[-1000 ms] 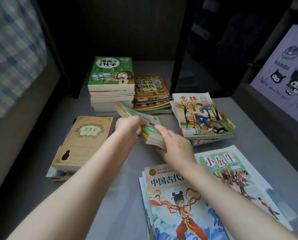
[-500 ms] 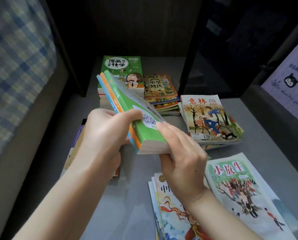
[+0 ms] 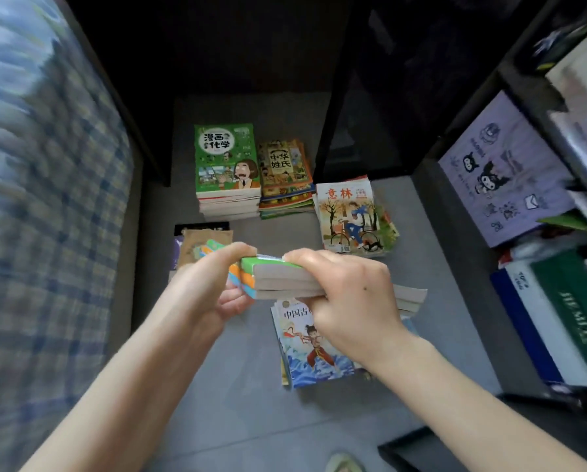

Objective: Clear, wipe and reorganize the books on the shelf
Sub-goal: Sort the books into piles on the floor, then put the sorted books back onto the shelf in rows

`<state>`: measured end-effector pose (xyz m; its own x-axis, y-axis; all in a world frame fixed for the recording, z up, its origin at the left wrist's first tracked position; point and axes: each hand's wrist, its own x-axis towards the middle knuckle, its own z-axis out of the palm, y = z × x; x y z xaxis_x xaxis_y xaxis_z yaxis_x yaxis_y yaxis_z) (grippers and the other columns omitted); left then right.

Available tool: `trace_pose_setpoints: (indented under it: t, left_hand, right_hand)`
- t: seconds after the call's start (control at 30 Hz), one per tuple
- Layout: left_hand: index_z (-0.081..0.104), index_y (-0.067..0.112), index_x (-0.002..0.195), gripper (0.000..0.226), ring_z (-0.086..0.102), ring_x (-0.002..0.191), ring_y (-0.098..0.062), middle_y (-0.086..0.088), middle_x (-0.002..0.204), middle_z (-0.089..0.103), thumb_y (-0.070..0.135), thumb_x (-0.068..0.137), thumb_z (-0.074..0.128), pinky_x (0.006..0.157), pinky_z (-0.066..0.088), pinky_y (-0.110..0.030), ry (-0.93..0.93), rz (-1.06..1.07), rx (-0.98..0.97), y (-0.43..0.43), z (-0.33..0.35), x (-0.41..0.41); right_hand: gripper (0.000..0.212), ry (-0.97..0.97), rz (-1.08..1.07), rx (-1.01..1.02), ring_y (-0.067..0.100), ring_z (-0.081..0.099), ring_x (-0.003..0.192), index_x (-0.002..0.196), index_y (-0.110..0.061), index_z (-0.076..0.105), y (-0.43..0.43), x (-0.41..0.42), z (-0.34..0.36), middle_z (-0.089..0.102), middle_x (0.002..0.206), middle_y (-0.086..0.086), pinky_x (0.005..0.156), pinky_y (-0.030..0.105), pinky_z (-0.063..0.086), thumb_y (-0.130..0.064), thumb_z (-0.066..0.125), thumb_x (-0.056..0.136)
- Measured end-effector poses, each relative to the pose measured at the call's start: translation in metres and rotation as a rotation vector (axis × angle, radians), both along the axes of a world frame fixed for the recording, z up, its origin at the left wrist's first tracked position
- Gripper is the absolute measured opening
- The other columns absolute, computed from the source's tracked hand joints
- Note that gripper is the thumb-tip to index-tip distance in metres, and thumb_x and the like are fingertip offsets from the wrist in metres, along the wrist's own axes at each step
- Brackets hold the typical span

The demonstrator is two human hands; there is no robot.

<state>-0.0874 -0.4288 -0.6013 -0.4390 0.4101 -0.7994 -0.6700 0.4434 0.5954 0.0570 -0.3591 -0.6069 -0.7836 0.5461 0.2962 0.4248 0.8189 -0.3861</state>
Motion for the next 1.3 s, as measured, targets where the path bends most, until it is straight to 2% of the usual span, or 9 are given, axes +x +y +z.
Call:
trace_pose_setpoints:
  t: [0.1, 0.2, 0.3, 0.47, 0.63, 0.87, 0.97, 1.13, 1.3]
  left_hand:
    - [0.059, 0.004, 0.080, 0.014, 0.062, 0.040, -0.019, -0.010, 0.056, 0.063, 0.018, 0.084, 0.058, 0.038, 0.048, -0.018, -0.176, -0.026, -0.076, -0.007, 0.057, 0.004]
    - [0.066, 0.001, 0.084, 0.018, 0.068, 0.069, -0.032, -0.018, 0.097, 0.067, 0.018, 0.081, 0.060, 0.047, 0.058, -0.044, -0.403, -0.072, -0.153, -0.016, 0.133, 0.004]
    - [0.072, 0.002, 0.081, 0.022, 0.068, 0.079, -0.035, -0.019, 0.096, 0.071, 0.014, 0.088, 0.055, 0.062, 0.050, -0.062, -0.374, -0.141, -0.223, -0.025, 0.207, 0.010]
    - [0.067, -0.004, 0.085, 0.025, 0.068, 0.055, -0.039, -0.025, 0.077, 0.070, 0.007, 0.093, 0.046, 0.058, 0.049, -0.059, -0.360, -0.116, -0.176, -0.032, 0.297, 0.017]
    - [0.058, -0.009, 0.084, 0.012, 0.066, 0.056, -0.031, -0.020, 0.070, 0.066, -0.001, 0.089, 0.051, 0.049, 0.056, -0.043, -0.251, -0.152, -0.088, -0.012, 0.404, -0.001]
    - [0.048, -0.005, 0.102, 0.023, 0.061, 0.053, -0.026, -0.020, 0.078, 0.056, -0.001, 0.083, 0.059, 0.042, 0.051, -0.033, 0.102, -0.259, 0.293, 0.044, 0.568, 0.015]
    - [0.042, -0.003, 0.128, 0.066, 0.065, 0.067, -0.029, -0.027, 0.112, 0.060, 0.004, 0.068, 0.069, 0.043, 0.052, -0.031, 0.230, -0.260, 0.440, 0.078, 0.614, 0.019]
    - [0.033, 0.008, 0.123, 0.054, 0.065, 0.077, -0.028, -0.020, 0.109, 0.058, -0.004, 0.081, 0.065, 0.055, 0.057, -0.036, 0.343, -0.314, 0.713, 0.115, 0.699, 0.047]
    - [0.029, 0.017, 0.112, 0.049, 0.064, 0.078, -0.024, -0.009, 0.099, 0.054, -0.005, 0.083, 0.063, 0.047, 0.055, -0.030, 0.404, -0.341, 0.915, 0.161, 0.753, 0.090]
  right_hand:
    - [0.040, -0.119, -0.044, -0.064, 0.027, 0.061, 0.057, 0.088, -0.025, 0.068, -0.009, 0.000, 0.073, 0.066, 0.066, -0.003, 0.044, 0.028, 0.042, -0.012, 0.060, 0.051]
    - [0.036, -0.292, 0.022, -0.172, 0.029, 0.062, 0.078, 0.102, -0.026, 0.064, -0.014, 0.002, 0.173, 0.069, 0.083, -0.001, 0.060, 0.033, 0.040, -0.012, 0.060, 0.068]
    - [0.040, -0.392, 0.070, -0.250, 0.029, 0.060, 0.094, 0.112, -0.029, 0.060, -0.015, 0.007, 0.272, 0.070, 0.097, 0.000, 0.076, 0.035, 0.045, -0.016, 0.063, 0.075]
    - [0.043, -0.349, 0.133, -0.152, 0.024, 0.061, 0.092, 0.114, -0.033, 0.062, -0.026, 0.026, 0.387, 0.070, 0.095, -0.003, 0.069, 0.030, 0.036, -0.012, 0.062, 0.076]
    - [0.044, -0.099, -0.006, -0.181, 0.011, 0.067, 0.082, 0.105, -0.036, 0.069, -0.032, 0.050, 0.478, 0.073, 0.091, -0.013, 0.071, 0.033, 0.052, -0.016, 0.068, 0.066]
    - [0.081, 0.019, -0.093, -0.121, -0.006, 0.049, 0.123, 0.123, -0.070, 0.038, -0.021, 0.081, 0.571, 0.049, 0.135, -0.031, 0.098, 0.025, 0.047, -0.008, 0.064, 0.078]
    - [0.073, 0.178, -0.132, -0.017, -0.010, 0.042, 0.127, 0.134, -0.056, 0.041, -0.008, 0.095, 0.598, 0.042, 0.137, -0.034, 0.103, 0.020, 0.043, -0.008, 0.064, 0.083]
    - [0.070, 0.347, -0.160, 0.341, 0.007, 0.046, 0.132, 0.139, -0.032, 0.047, 0.038, 0.112, 0.633, 0.048, 0.143, -0.011, 0.108, 0.025, 0.040, -0.005, 0.065, 0.077]
    - [0.081, 0.398, -0.258, 0.561, 0.008, 0.044, 0.133, 0.143, -0.037, 0.038, 0.109, 0.140, 0.653, 0.033, 0.149, -0.024, 0.104, 0.024, 0.041, -0.004, 0.075, 0.078]
